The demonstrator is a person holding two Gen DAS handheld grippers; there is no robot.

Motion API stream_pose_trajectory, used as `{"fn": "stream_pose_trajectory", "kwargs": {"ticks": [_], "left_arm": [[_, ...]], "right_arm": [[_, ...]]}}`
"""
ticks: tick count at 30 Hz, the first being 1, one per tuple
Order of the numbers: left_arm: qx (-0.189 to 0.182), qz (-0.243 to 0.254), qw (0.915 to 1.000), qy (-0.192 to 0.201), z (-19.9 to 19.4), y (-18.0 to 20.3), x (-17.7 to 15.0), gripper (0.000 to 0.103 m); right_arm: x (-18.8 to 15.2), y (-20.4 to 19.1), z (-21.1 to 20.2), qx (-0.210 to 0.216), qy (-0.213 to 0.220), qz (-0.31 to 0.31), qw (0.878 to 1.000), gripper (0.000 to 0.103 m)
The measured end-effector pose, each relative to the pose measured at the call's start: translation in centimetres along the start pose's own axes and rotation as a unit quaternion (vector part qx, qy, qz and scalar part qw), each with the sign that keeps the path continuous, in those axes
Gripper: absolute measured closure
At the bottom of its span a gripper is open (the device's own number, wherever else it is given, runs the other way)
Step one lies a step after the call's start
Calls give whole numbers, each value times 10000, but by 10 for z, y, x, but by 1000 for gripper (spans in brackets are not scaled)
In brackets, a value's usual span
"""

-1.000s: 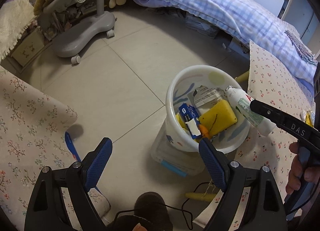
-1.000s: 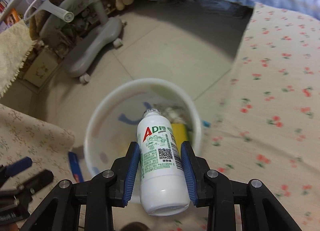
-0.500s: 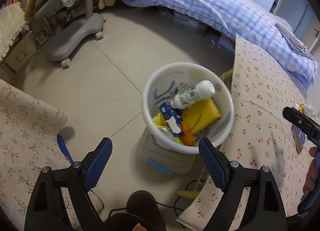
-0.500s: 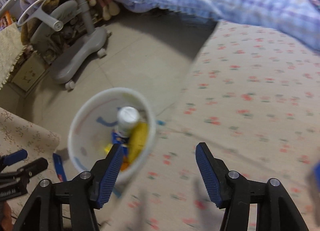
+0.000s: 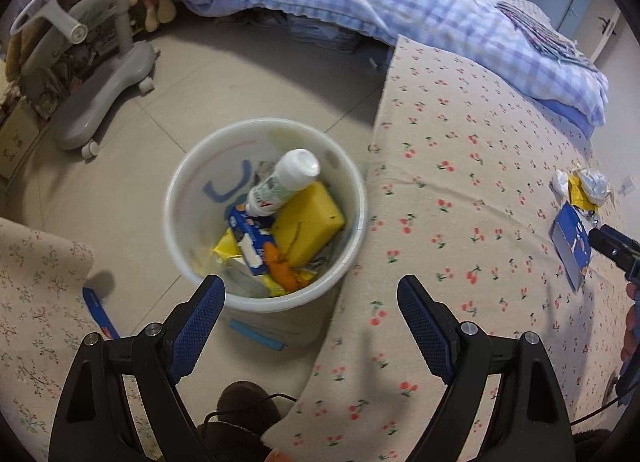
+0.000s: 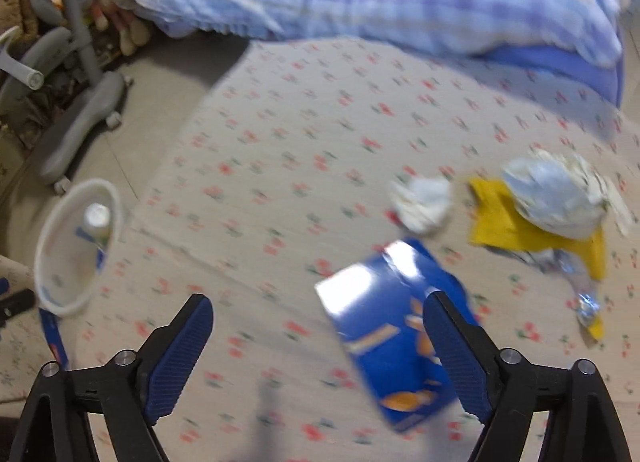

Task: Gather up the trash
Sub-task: 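Grasp the blue biscuit box with right gripper while left gripper grasps crumpled paper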

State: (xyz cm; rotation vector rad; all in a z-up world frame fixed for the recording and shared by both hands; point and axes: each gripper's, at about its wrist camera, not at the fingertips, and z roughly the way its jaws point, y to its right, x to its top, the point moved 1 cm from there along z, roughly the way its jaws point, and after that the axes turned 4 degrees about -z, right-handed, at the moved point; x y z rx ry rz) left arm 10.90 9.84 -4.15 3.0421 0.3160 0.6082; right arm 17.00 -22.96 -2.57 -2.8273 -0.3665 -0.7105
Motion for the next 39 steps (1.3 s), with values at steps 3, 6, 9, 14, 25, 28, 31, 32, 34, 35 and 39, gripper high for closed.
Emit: {"fn": "stream_pose_trajectory", "kwargs": {"ticks": [3, 6, 9, 14, 25, 28, 31, 32, 34, 35, 39], "left_arm": [[-21, 110, 9999, -20, 2, 16, 0, 13], [-24, 201, 9998, -57, 6, 30, 1, 13], [-38, 277, 9996, -92, 9, 43, 3, 13], [-90, 425, 9990, -122, 11, 64, 4, 13], [-297, 706, 9969, -199, 16, 113, 1, 13], [-357, 827, 9956, -268, 18, 134, -2, 13], [-469, 955, 9938, -329, 19, 158, -2, 13], [-512, 1011, 9930, -337, 19, 165, -2, 13], [-579, 1163, 9909, -352, 18, 183, -2, 13], [-607, 1258, 9896, -348, 18, 195, -2, 13], [-627, 1521, 9861, -249, 18, 234, -1, 13]], "right_arm": [[-8, 15, 11, -65, -257, -21, 9996, 9], [-13, 26, 21, -76, -442, -26, 9990, 9], [-16, 36, 32, -127, -595, 19, 9981, 9], [-20, 47, 45, -34, -808, 182, 9966, 9], [-32, 68, 17, 92, -738, 561, 9957, 24], [-38, 82, -7, 92, -545, 782, 9954, 24], [-47, 108, -32, -49, -316, 1124, 9932, 24], [-51, 119, -42, -153, -242, 1249, 9918, 24], [-58, 137, -55, -351, -130, 1453, 9887, 24], [-62, 146, -60, -426, -77, 1577, 9865, 24], [-78, 182, -78, -642, 45, 2046, 9767, 24]]}}
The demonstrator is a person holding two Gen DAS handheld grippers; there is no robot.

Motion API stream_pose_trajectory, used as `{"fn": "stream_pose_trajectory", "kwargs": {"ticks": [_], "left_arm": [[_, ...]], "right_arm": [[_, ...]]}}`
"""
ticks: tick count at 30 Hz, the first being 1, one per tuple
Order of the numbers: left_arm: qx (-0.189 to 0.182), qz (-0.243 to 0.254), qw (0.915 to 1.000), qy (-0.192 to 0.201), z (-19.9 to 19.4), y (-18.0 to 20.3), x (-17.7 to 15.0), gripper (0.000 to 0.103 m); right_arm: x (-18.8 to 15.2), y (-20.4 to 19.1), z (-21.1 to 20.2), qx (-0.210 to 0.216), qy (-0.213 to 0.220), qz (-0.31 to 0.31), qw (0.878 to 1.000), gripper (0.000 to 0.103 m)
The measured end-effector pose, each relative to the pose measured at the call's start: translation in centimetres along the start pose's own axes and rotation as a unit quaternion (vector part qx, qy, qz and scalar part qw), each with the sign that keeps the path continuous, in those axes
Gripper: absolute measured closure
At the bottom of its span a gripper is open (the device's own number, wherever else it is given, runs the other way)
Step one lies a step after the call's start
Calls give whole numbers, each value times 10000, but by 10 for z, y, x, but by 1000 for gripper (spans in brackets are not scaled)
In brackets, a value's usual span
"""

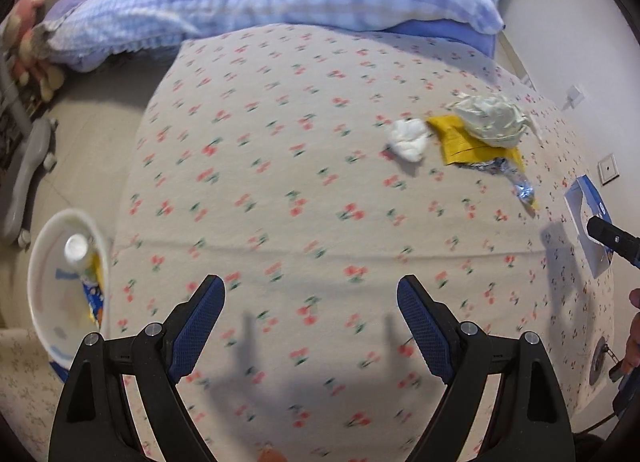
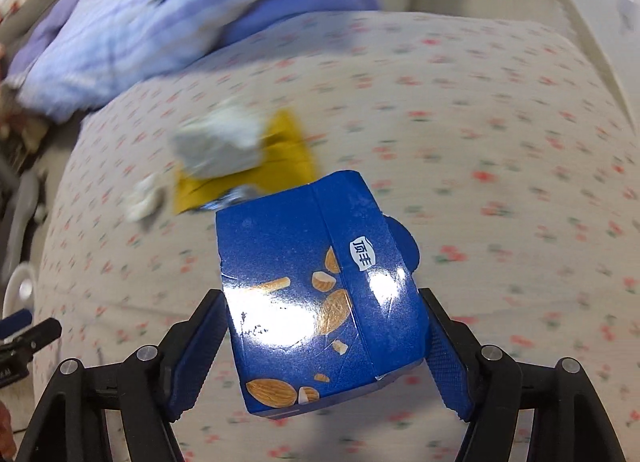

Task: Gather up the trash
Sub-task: 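Grasp the blue biscuit box with right gripper while left gripper grasps crumpled paper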

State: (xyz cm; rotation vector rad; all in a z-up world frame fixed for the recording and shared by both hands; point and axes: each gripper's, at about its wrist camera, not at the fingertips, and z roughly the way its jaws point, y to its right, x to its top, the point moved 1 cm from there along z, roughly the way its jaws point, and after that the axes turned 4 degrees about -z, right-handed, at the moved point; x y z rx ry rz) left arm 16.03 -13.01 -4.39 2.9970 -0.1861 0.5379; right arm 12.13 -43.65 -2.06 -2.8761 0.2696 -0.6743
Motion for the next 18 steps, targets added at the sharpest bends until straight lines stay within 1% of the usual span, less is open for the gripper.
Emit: {"fn": "stream_pose_trajectory", "kwargs": {"ticks": [4, 10, 14, 18], "left_arm": [[-282, 79, 9996, 43, 7, 39, 19, 13], [-687, 216, 9969, 302, 15, 89, 46, 13], [-921, 239, 9945, 433, 21, 114, 59, 13], [-1117, 124, 9920, 571, 23, 132, 70, 15]], "right_arm": [[2, 21, -5, -147, 65, 175, 9997, 24], [5, 40, -2, -236, 66, 447, 9987, 24], [6, 46, -2, -159, 37, 527, 9985, 24], [7, 51, 0, -96, 17, 617, 9980, 24]]}}
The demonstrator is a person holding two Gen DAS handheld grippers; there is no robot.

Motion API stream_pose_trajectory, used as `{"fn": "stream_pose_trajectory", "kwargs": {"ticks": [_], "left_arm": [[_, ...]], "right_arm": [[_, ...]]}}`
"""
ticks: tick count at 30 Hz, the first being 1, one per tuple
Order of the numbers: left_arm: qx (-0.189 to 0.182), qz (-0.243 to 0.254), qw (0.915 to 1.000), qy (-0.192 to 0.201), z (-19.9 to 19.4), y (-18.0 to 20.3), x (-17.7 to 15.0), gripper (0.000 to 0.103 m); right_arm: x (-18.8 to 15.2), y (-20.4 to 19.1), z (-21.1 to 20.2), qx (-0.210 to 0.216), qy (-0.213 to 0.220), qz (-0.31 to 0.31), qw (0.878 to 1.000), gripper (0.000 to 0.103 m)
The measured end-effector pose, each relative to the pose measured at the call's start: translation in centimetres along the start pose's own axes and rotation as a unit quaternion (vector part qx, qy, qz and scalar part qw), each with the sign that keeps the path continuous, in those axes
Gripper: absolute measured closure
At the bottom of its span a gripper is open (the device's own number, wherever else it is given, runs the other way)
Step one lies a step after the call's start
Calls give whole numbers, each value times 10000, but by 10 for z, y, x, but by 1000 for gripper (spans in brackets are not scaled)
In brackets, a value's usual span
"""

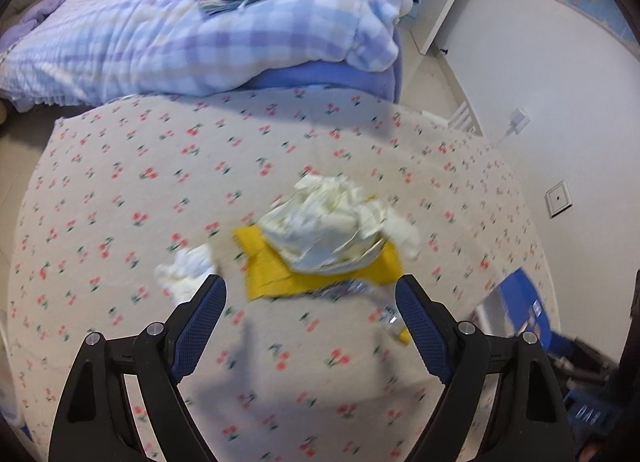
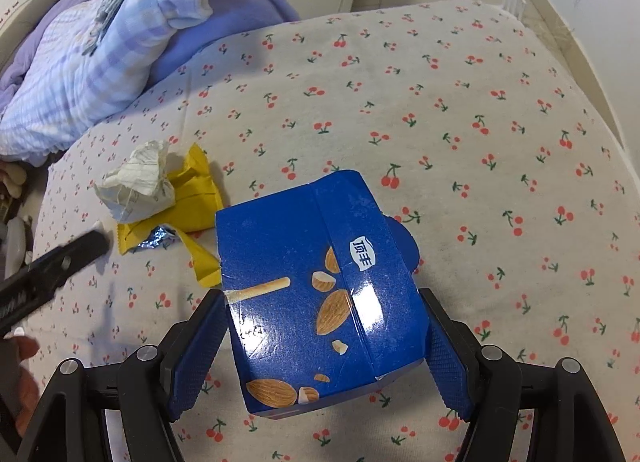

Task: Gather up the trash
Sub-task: 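Grasp the blue biscuit box with right gripper while left gripper grasps crumpled paper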

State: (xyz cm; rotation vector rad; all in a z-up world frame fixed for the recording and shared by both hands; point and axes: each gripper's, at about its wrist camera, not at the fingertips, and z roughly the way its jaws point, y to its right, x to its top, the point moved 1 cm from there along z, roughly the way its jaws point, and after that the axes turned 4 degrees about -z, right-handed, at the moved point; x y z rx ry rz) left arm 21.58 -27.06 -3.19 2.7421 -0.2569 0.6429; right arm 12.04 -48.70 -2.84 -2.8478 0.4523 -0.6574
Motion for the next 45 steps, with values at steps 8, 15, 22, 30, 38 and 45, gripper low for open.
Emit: {"fn": "stream_pose_trajectory", "kwargs": {"ticks": [8, 15, 22, 30, 38, 45], "left_arm": [[106, -171, 9998, -22, 25, 15, 15, 30], [226, -608, 9973, -342, 43, 4, 11, 90], [67, -557, 9977, -383, 35, 2, 10, 95], [533, 76, 9985, 57, 15, 12, 36, 23], [617, 970, 9934, -28, 53, 23, 56, 26], [589, 1065, 9926, -52, 66, 20, 56, 74]], "right_arm": [[0, 0, -2, 55, 4, 6, 10000, 24], [-1, -1, -1, 85, -13, -27, 10000, 24], [-2, 0, -4, 80, 2, -24, 10000, 24], [0, 9, -6, 67, 57, 162, 9998, 24], [8, 22, 0, -41, 84, 379, 9992, 24], [12, 30, 6, -189, 62, 422, 9989, 24]]}}
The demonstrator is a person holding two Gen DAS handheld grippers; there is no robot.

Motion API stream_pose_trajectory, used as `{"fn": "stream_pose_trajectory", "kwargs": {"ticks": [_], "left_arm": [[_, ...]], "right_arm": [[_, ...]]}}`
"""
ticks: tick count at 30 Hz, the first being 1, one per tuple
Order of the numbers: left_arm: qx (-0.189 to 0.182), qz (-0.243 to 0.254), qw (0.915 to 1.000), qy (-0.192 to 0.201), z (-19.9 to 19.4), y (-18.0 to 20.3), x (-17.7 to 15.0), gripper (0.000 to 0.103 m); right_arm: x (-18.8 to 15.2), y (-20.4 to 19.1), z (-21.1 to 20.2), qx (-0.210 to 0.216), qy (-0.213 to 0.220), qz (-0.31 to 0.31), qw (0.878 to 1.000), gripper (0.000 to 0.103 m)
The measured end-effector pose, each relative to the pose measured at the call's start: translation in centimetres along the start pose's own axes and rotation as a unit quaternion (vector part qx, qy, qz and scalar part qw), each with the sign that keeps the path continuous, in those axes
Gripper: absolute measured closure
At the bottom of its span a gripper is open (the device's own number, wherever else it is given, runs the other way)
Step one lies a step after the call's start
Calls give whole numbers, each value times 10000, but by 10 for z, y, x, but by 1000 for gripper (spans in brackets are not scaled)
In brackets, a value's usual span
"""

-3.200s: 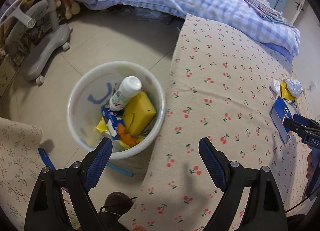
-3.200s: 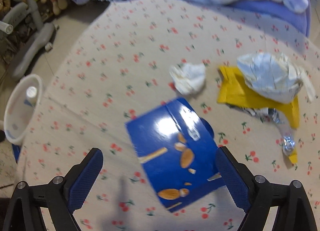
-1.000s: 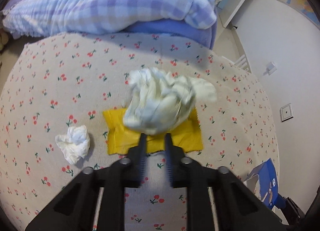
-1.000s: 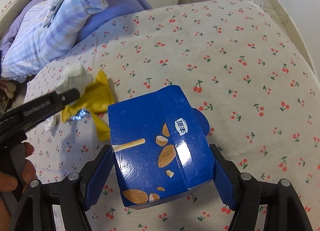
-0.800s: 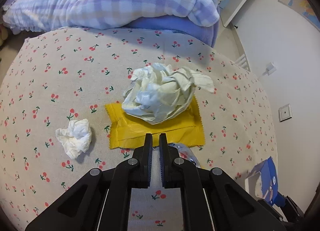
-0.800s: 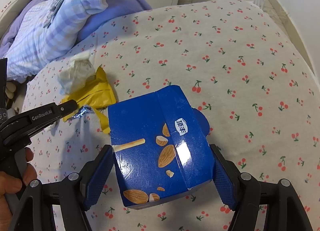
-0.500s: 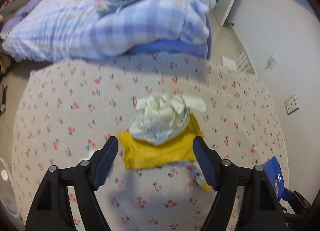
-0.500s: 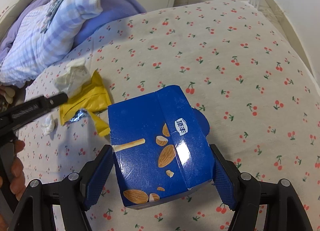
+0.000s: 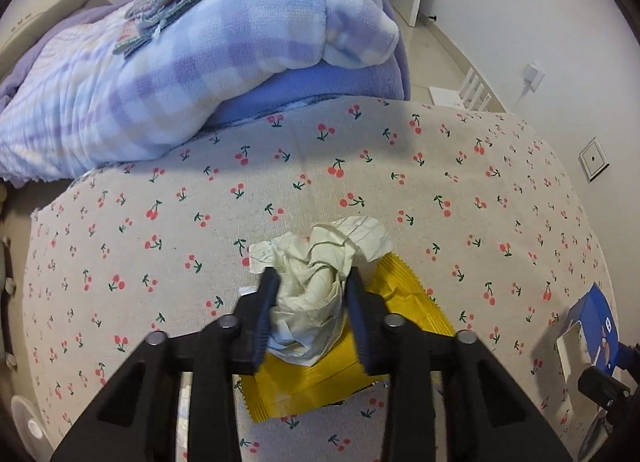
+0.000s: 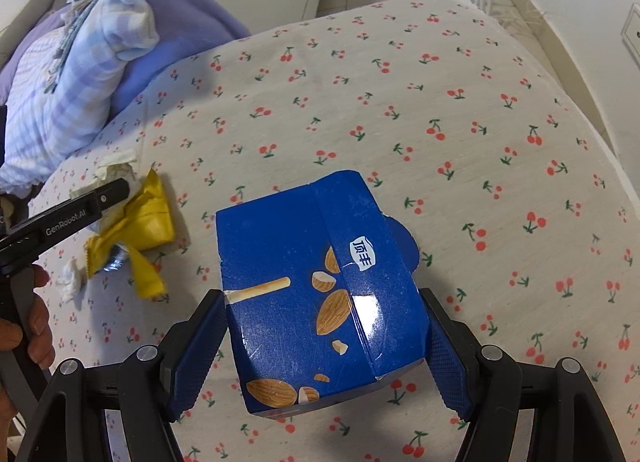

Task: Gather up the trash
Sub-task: 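Grasp the blue biscuit box with right gripper while left gripper grasps crumpled paper, then drop the paper into the bin with left gripper while right gripper drops the box in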

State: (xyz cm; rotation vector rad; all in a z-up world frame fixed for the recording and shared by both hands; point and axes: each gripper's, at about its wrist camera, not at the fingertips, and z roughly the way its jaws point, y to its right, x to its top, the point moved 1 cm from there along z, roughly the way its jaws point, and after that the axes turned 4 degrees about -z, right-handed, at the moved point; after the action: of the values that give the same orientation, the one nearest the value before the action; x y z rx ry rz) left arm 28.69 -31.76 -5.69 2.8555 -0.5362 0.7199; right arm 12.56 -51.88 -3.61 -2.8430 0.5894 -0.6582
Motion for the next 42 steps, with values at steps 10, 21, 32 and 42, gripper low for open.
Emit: {"fn": "stream_pose_trajectory", "kwargs": {"ticks": [10, 21, 32, 42], "left_arm": [[-72, -296, 9987, 419, -55, -18, -10, 77], [13, -494, 9975, 502, -121, -54, -66, 77], [11, -1007, 9940, 433, -166, -122, -130, 77], [205, -1962, 9799, 314, -188, -221, -180, 76]], "right_arm": [[-1, -9, -9, 125, 80, -42, 9999, 24], [-13, -44, -36, 268, 300, -406, 9984, 24], [-35, -111, -43, 441, 288, -1056, 9930, 24], [-64, -204, -26, 679, 82, -1816, 9810, 24]]}}
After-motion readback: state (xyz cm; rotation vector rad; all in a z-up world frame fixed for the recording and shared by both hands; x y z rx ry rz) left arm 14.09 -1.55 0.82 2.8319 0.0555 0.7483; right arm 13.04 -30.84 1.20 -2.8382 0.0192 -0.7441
